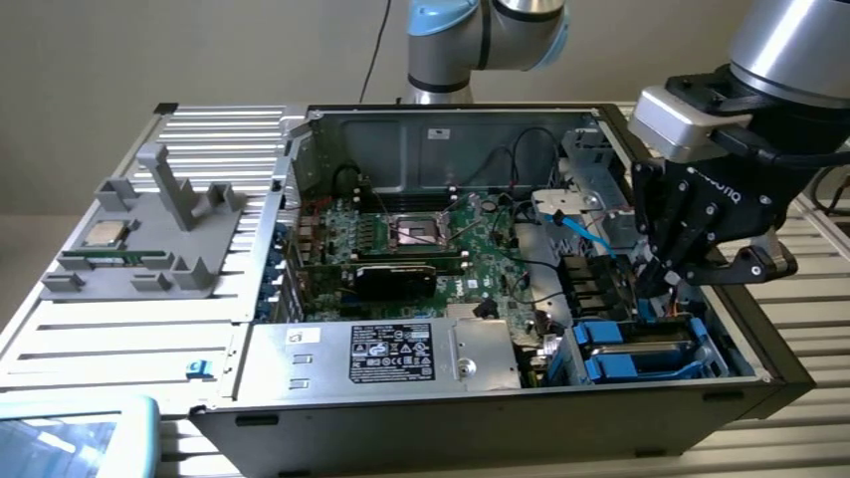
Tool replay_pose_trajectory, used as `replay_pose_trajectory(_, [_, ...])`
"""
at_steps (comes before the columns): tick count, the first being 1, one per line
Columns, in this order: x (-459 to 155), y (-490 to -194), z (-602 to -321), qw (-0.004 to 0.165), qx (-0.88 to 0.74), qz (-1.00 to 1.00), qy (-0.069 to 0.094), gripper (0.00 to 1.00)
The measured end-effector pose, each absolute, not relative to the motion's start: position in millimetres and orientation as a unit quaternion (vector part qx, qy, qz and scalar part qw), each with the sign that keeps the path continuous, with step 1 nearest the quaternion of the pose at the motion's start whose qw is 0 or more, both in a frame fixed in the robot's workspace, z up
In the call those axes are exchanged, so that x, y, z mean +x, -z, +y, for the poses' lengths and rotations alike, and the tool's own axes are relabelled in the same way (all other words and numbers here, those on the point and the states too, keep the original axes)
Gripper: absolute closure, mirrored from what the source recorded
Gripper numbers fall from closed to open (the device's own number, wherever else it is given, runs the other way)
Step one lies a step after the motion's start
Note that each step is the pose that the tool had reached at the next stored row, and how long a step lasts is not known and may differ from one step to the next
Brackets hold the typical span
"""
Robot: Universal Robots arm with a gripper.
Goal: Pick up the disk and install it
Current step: 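Insert the second disk wire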
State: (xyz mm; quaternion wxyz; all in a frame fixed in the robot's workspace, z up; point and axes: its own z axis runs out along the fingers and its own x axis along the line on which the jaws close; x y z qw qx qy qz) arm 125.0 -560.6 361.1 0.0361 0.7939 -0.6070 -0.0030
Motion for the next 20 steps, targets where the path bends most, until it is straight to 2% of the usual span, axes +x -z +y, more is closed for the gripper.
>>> replay_pose_trajectory(20, [125.0,-360.0,-560.5,0.033,0.891,-0.453,-0.001,0.89])
